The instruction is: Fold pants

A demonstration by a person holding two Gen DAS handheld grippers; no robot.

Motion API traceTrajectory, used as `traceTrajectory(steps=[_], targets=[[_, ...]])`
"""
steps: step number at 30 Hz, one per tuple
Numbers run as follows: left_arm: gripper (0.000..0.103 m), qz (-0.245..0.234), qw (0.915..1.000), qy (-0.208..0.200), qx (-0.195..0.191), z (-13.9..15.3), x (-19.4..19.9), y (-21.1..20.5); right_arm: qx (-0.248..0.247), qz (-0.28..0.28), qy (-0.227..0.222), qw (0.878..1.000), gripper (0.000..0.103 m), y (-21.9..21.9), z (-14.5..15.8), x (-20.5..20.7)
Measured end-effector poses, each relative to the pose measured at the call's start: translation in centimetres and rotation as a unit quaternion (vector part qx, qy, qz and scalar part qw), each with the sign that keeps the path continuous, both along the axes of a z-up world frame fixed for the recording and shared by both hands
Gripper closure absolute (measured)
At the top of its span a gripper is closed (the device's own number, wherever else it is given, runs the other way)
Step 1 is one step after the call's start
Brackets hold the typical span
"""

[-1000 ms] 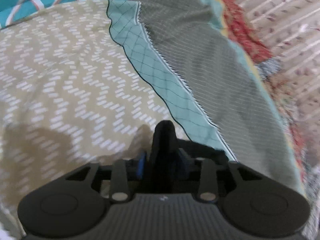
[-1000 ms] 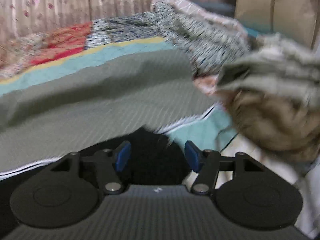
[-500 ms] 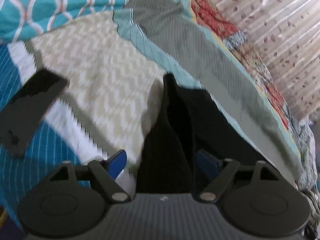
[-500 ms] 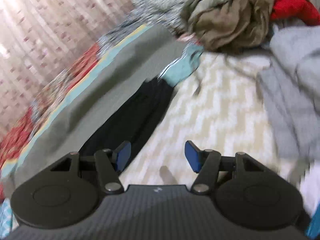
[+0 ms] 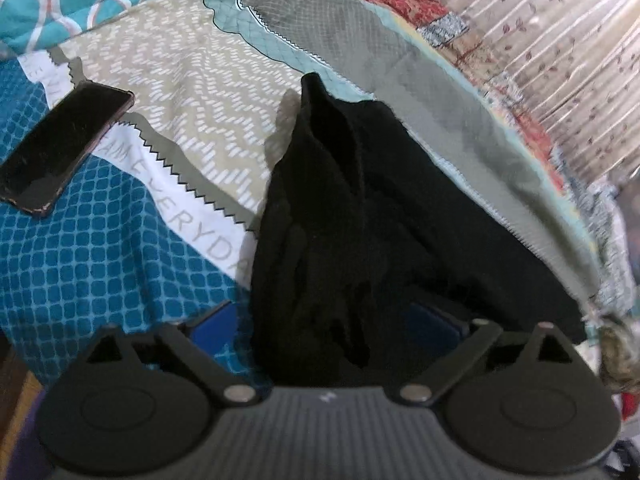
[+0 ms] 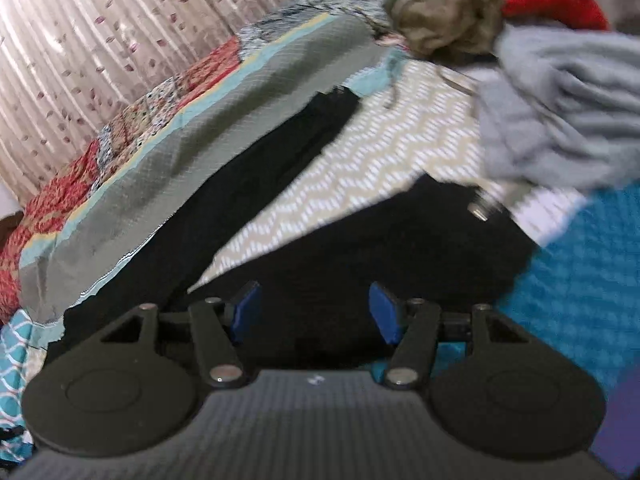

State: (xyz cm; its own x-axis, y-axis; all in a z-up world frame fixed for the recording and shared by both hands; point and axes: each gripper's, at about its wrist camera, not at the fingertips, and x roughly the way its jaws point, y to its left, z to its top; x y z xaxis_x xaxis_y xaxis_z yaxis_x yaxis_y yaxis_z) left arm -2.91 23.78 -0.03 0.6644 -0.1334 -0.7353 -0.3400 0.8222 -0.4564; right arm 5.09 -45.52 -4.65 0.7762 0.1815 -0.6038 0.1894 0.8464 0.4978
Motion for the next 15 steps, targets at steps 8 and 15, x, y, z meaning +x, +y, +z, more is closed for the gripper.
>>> traceTrajectory(steps=[8, 15], targets=[[0.07, -0.003, 0.9876, 0.053, 0.148, -1.6, 4.9, -2.3, 0.059, -0.053, 0.021, 0.997, 0.041, -0.9, -1.9, -3.2], [0.074, 0.149, 0.9887, 0.006, -0.014, -1.7, -1.7, 4.9, 0.053, -0.037, 0.009, 0.998, 0.041, 0.2, -1.5, -3.3]])
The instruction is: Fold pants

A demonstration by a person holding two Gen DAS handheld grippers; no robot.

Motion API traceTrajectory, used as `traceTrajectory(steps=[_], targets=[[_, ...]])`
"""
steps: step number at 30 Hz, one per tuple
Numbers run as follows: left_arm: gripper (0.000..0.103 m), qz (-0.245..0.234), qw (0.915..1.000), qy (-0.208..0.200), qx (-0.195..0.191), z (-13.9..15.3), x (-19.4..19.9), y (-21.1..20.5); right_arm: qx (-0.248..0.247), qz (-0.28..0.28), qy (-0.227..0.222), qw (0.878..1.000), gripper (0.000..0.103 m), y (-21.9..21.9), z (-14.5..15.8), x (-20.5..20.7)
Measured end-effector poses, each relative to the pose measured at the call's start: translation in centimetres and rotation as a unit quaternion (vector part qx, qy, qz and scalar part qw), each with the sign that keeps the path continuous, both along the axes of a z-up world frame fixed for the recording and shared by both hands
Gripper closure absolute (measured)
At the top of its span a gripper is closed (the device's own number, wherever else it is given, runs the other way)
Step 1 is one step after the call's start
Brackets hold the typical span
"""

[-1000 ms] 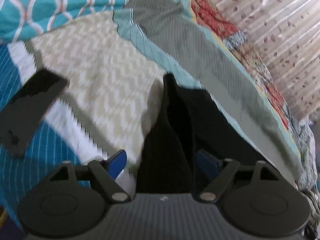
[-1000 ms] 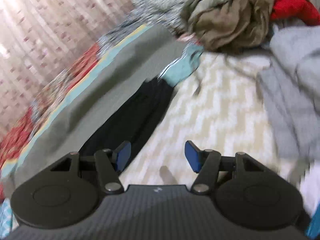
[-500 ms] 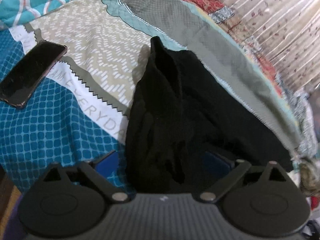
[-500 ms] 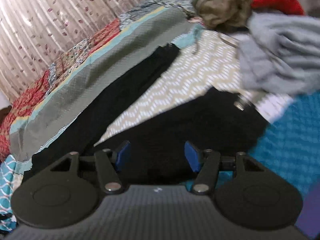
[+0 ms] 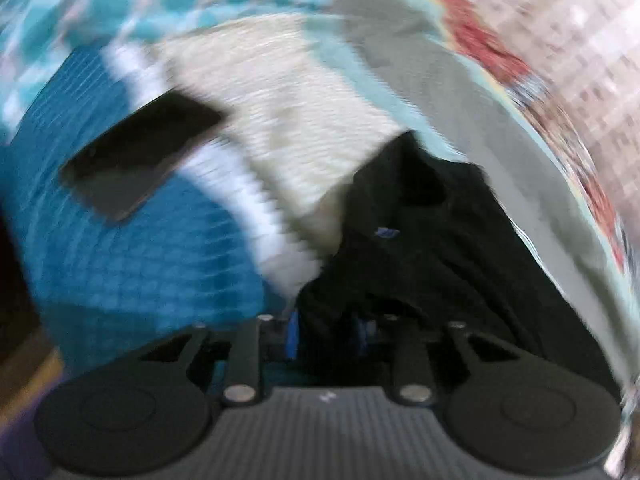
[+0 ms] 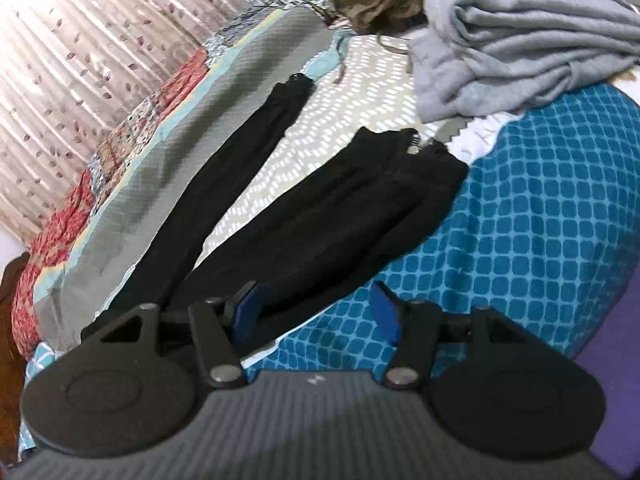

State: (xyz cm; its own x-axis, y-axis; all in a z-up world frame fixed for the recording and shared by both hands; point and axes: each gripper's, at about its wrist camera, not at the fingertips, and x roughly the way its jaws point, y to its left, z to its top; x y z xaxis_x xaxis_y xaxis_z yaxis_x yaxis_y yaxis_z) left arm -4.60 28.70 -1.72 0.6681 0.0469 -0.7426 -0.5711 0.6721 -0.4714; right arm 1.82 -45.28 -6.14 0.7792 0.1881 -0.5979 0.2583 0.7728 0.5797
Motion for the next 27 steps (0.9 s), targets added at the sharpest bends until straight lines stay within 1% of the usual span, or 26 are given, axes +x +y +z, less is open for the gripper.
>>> traceTrajectory(steps=[1, 2, 4, 6, 8, 9, 10, 11, 13, 15, 19, 21, 22, 23, 25, 27], targets=[[0.071, 0.003, 0.9998, -0.001, -0.019, -0.4, -0.6, 0.5, 0.002, -0.002, 0.0, 1.0, 0.041, 0.0, -0.1, 0.0], [0.067, 0.003, 0.9996, -0.001, -0.028, -0.6, -1.0, 0.6, 0.007, -0.006, 0.001, 1.0, 0.041, -0.1, -0.4, -0.1], [0.043, -0.007, 0.9998, -0.005, -0.021, -0.2, -1.1, 0.0, 0.023, -0.018, 0.005, 1.0, 0.041, -0.6, -1.0, -0.1], [0.039, -0.023, 0.9996, -0.011, -0.012, 0.0, -0.8, -0.9, 0.04, -0.034, 0.009, 0.999, 0.041, -0.5, -1.4, -0.8], [0.04, -0.042, 0.9988, -0.009, -0.023, -0.1, -0.1, -1.8, 0.053, -0.046, 0.011, 0.998, 0.041, -0.9, -1.8, -1.4], [0.044, -0.047, 0.9984, -0.008, -0.03, -0.3, 0.2, -2.0, 0.055, -0.051, 0.011, 0.997, 0.041, -1.2, -2.0, -1.6], [0.051, -0.052, 0.998, -0.004, -0.035, -0.6, 0.4, -2.3, 0.055, -0.056, 0.011, 0.997, 0.041, -1.4, -2.0, -1.9], [0.056, -0.055, 0.9978, 0.0, -0.037, -0.8, 0.6, -2.6, 0.055, -0.06, 0.01, 0.997, 0.041, -1.4, -1.9, -2.2], [0.082, -0.05, 0.9984, 0.012, -0.024, -1.0, 0.7, -2.7, 0.051, -0.067, 0.007, 0.996, 0.041, -2.0, -1.9, -2.5], [0.09, -0.044, 0.9985, 0.014, -0.031, -1.1, 0.4, -2.1, 0.049, -0.075, 0.01, 0.996, 0.041, -2.5, -2.0, -2.2], [0.093, -0.021, 0.9963, 0.011, -0.083, -1.1, -0.7, -0.5, 0.067, -0.109, 0.004, 0.992, 0.041, -4.4, -3.0, -0.3], [0.093, -0.01, 0.9935, 0.01, -0.113, -1.1, -1.0, 0.2, 0.069, -0.117, 0.009, 0.991, 0.041, -4.5, -3.5, 0.5], [0.093, -0.007, 0.9919, 0.005, -0.126, -1.0, -1.1, 0.5, 0.071, -0.12, 0.003, 0.99, 0.04, -4.3, -3.4, 0.6], [0.093, -0.006, 0.9912, 0.0, -0.132, -0.7, -1.2, 0.7, 0.072, -0.118, -0.005, 0.99, 0.04, -4.0, -3.2, 0.4], [0.093, -0.008, 0.991, -0.004, -0.133, 0.3, -1.4, 1.0, 0.073, -0.092, -0.022, 0.993, 0.04, -3.8, -3.1, 0.0], [0.093, -0.008, 0.9894, -0.014, -0.144, 1.4, -1.3, 1.6, 0.055, -0.066, -0.028, 0.996, 0.04, -2.8, -3.2, -0.7]])
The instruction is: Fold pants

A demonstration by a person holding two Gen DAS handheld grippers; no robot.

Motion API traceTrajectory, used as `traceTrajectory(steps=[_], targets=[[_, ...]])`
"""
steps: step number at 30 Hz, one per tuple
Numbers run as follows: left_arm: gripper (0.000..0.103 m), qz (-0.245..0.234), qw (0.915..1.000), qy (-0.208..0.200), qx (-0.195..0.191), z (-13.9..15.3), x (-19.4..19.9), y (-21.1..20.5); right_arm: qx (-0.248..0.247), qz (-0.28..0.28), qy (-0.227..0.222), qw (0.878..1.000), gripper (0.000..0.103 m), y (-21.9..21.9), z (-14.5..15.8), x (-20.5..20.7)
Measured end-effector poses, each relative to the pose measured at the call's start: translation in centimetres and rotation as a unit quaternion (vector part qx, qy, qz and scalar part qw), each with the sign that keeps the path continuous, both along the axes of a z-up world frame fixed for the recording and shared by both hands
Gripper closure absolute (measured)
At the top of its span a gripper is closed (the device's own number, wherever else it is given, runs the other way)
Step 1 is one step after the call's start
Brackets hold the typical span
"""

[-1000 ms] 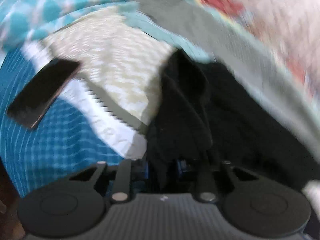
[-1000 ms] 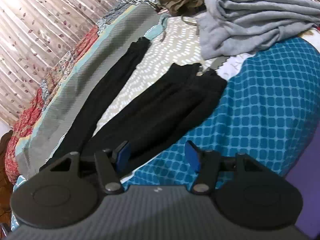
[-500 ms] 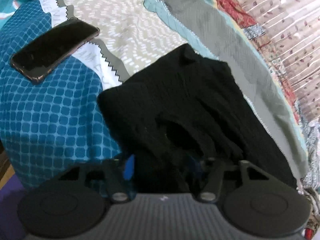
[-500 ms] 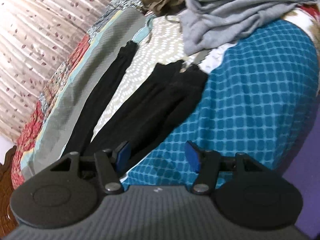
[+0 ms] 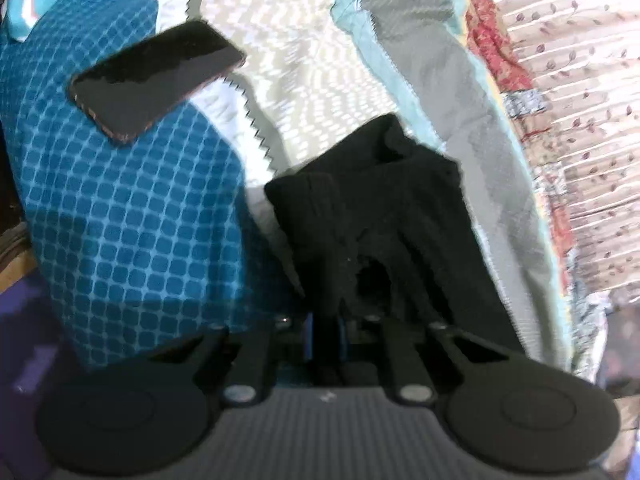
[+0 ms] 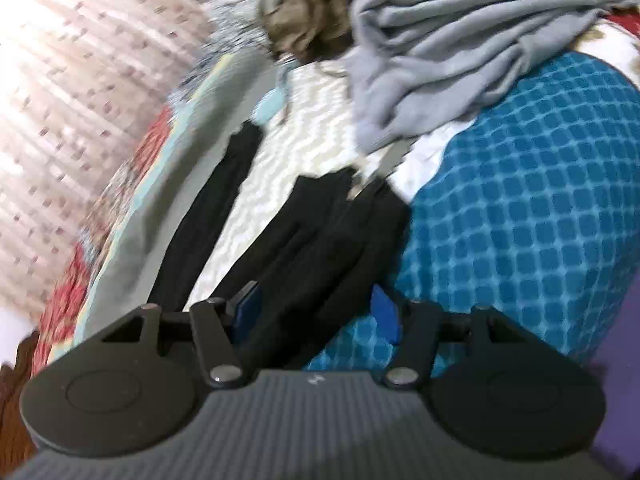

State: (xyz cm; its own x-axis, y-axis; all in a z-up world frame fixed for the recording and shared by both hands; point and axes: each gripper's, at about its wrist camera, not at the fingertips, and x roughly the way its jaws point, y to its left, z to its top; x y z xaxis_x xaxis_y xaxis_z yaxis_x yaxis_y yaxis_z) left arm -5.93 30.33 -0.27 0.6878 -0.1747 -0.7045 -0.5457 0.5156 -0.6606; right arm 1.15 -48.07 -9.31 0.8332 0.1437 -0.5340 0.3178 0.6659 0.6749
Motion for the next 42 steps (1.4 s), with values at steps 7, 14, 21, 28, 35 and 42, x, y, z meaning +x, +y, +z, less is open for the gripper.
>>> traceTrajectory(steps=[7, 14, 21, 28, 35, 42], targets=[[0.093, 0.02, 0.9985, -0.046, -0.021, 4.2, -1.2, 2.8, -0.187, 0.084, 0.026, 0.978, 0.042, 4.6, 0.3, 0.7], [0.093, 0.021, 0.9989, -0.032, -0.026, 3.8, -1.8, 2.6, -0.148, 0.039, 0.039, 0.987, 0.097, 3.7, -0.3, 2.6], [0.094, 0.022, 0.9993, -0.013, -0.026, 2.6, -3.1, 3.8, -0.201, -0.01, 0.023, 0.979, 0.098, 3.6, 3.7, -2.2], [0.084, 0.03, 0.9946, 0.097, -0.022, -2.9, -2.8, 4.1, -0.16, -0.043, 0.087, 0.982, 0.097, 1.6, -0.5, -2.8], [0.057, 0.048, 0.9973, 0.042, -0.036, -1.3, -5.8, 5.1, -0.203, -0.109, 0.079, 0.97, 0.07, 1.3, 1.9, -4.3], [0.052, 0.069, 0.9952, -0.067, 0.021, 3.8, -6.9, 5.2, -0.214, -0.039, 0.007, 0.976, 0.07, 3.5, 5.1, -2.2]])
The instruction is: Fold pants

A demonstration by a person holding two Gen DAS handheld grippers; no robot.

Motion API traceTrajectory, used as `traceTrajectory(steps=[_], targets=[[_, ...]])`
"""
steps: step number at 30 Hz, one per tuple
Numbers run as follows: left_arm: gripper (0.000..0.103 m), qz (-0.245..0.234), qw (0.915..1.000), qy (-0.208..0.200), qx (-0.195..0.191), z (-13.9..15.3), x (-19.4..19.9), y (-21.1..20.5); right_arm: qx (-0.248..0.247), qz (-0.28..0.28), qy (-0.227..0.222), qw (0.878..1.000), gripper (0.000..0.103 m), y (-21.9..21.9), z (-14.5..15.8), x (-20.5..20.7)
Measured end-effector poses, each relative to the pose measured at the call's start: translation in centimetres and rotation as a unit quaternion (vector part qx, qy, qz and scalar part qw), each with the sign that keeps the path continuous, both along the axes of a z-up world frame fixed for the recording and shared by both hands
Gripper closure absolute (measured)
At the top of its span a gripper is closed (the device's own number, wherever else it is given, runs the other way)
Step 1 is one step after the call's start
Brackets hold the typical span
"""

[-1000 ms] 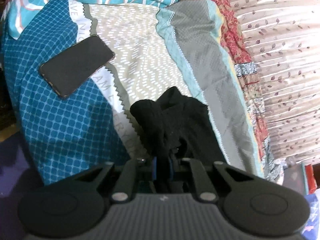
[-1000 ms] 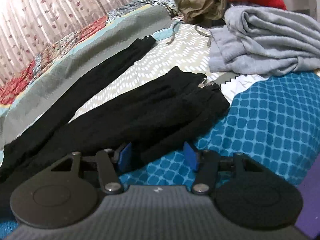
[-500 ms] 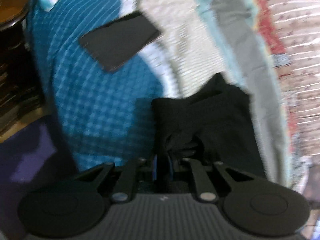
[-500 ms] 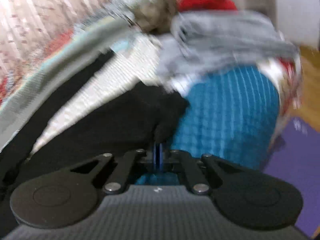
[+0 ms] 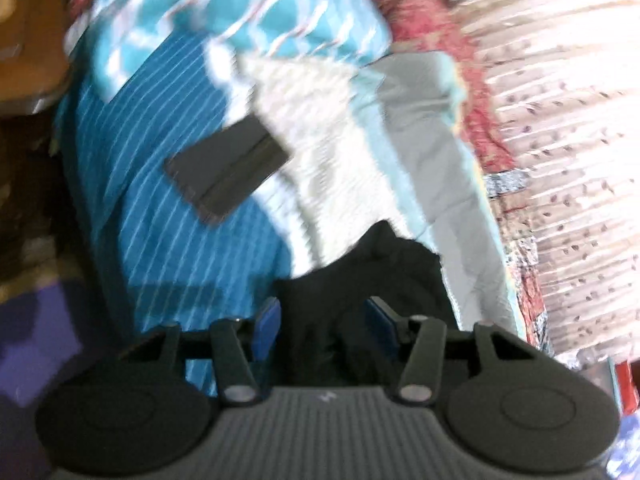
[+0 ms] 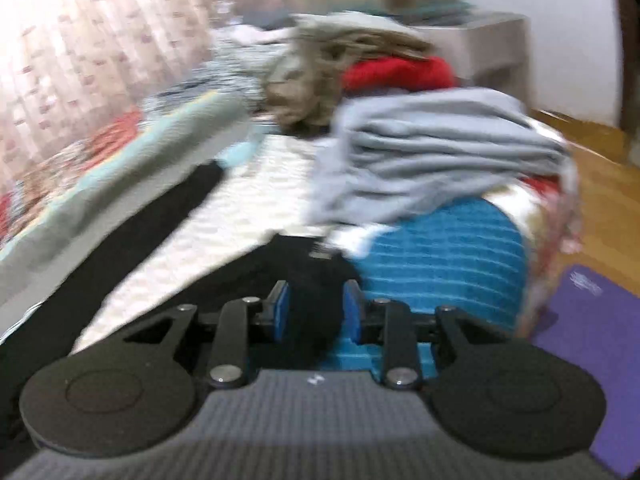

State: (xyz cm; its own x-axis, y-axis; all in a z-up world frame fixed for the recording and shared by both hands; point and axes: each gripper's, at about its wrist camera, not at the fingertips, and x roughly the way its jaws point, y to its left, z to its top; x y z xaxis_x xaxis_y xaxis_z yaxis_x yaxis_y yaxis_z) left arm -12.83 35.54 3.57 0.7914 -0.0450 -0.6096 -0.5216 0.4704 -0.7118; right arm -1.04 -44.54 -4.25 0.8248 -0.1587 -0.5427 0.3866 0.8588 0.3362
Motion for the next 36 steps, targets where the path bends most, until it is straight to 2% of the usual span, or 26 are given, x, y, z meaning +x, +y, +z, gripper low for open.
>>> traceTrajectory(steps=[3, 4, 6, 7, 10, 13, 15, 17, 18, 20, 21, 22, 23, 24, 25, 26, 27, 28, 29, 30, 31, 32, 33, 34, 35, 36], targets=[[0.051, -0.032, 0.9981, 0.006, 0.053, 1.7, 3.6, -0.4, 0.037, 0.071, -0.004, 0.997, 0.07, 2.4, 0.6, 3.2], [0.047, -0.05, 0.996, 0.003, 0.074, 2.4, 5.1, -0.9, 0.052, 0.096, -0.005, 0.994, 0.07, 3.4, 0.8, 4.5], [0.041, -0.095, 0.9865, 0.001, 0.133, 3.6, 8.9, -2.2, 0.072, 0.134, -0.007, 0.988, 0.069, 5.9, 1.3, 6.6], [0.036, -0.117, 0.9792, 0.004, 0.166, 4.1, 11.1, -3.2, 0.079, 0.153, -0.005, 0.985, 0.069, 6.9, 1.4, 7.7], [0.028, -0.19, 0.949, 0.012, 0.251, 4.3, 18.7, -7.0, 0.097, 0.201, 0.004, 0.975, 0.068, 10.6, 1.2, 10.7], [0.019, -0.25, 0.905, 0.023, 0.343, 3.2, 26.5, -11.4, 0.103, 0.229, 0.019, 0.968, 0.067, 13.4, -0.3, 13.0], [0.014, -0.272, 0.8824, 0.039, 0.382, 1.9, 30.7, -13.6, 0.117, 0.239, 0.034, 0.963, 0.067, 14.7, -1.2, 14.0], [0.01, -0.285, 0.8664, 0.051, 0.407, 0.4, 34.3, -15.2, 0.131, 0.248, 0.049, 0.959, 0.067, 15.4, -2.2, 15.1], [0.003, -0.292, 0.8618, 0.059, 0.41, -0.5, 36.0, -15.6, 0.132, 0.253, 0.056, 0.957, 0.067, 15.7, -2.6, 15.5], [0.001, -0.311, 0.8581, 0.086, 0.399, -2.7, 38.5, -16.1, 0.123, 0.264, 0.07, 0.954, 0.067, 16.1, -2.7, 16.2], [0.017, -0.318, 0.8543, 0.103, 0.398, -3.9, 39.5, -16.3, 0.119, 0.268, 0.073, 0.953, 0.067, 16.3, -2.6, 16.5], [0.065, -0.328, 0.8462, 0.123, 0.401, -5.0, 40.3, -16.7, 0.117, 0.27, 0.076, 0.953, 0.067, 16.3, -2.7, 17.0], [0.079, -0.337, 0.8341, 0.15, 0.41, -6.3, 40.9, -17.0, 0.115, 0.27, 0.077, 0.953, 0.067, 16.4, -2.6, 16.9], [0.089, -0.331, 0.8293, 0.158, 0.421, -6.8, 40.8, -17.2, 0.113, 0.27, 0.08, 0.953, 0.067, 16.4, -2.6, 17.5], [0.094, -0.319, 0.8299, 0.145, 0.434, -6.5, 40.6, -17.4, 0.112, 0.269, 0.08, 0.953, 0.067, 16.5, -2.8, 17.7], [0.094, -0.301, 0.8338, 0.13, 0.444, -5.8, 40.3, -16.9, 0.113, 0.267, 0.08, 0.954, 0.067, 16.6, -2.8, 18.2], [0.094, -0.274, 0.8437, 0.115, 0.447, -4.9, 40.2, -16.4, 0.116, 0.267, 0.078, 0.953, 0.067, 16.7, -2.8, 18.8], [0.094, -0.245, 0.8606, 0.099, 0.435, -3.9, 40.3, -15.5, 0.118, 0.267, 0.074, 0.954, 0.067, 17.0, -2.8, 19.3], [0.094, -0.213, 0.8816, 0.078, 0.414, -3.0, 40.2, -14.4, 0.118, 0.267, 0.069, 0.954, 0.067, 17.1, -2.8, 19.6], [0.094, -0.191, 0.8936, 0.066, 0.401, -2.5, 40.2, -13.8, 0.12, 0.269, 0.062, 0.954, 0.067, 17.3, -2.7, 20.0], [0.092, -0.181, 0.8969, 0.064, 0.398, -2.4, 40.4, -13.5, 0.122, 0.271, 0.056, 0.953, 0.067, 17.6, -2.8, 20.4], [0.09, -0.185, 0.8924, 0.076, 0.405, -2.9, 40.8, -13.8, 0.124, 0.274, 0.054, 0.952, 0.067, 17.8, -3.1, 20.7], [0.084, -0.196, 0.884, 0.093, 0.414, -3.7, 41.1, -14.2, 0.127, 0.274, 0.058, 0.952, 0.067, 18.2, -3.4, 21.1], [0.076, -0.209, 0.8735, 0.11, 0.425, -4.4, 41.4, -14.9, 0.134, 0.275, 0.065, 0.95, 0.067, 18.6, -3.9, 21.3], [0.074, -0.22, 0.862, 0.127, 0.439, -5.1, 41.4, -15.7, 0.146, 0.279, 0.071, 0.946, 0.067, 18.7, -4.3, 21.2], [0.068, -0.225, 0.8537, 0.135, 0.45, -5.3, 41.2, -16.0, 0.154, 0.284, 0.076, 0.943, 0.067, 19.0, -4.5, 21.1]])
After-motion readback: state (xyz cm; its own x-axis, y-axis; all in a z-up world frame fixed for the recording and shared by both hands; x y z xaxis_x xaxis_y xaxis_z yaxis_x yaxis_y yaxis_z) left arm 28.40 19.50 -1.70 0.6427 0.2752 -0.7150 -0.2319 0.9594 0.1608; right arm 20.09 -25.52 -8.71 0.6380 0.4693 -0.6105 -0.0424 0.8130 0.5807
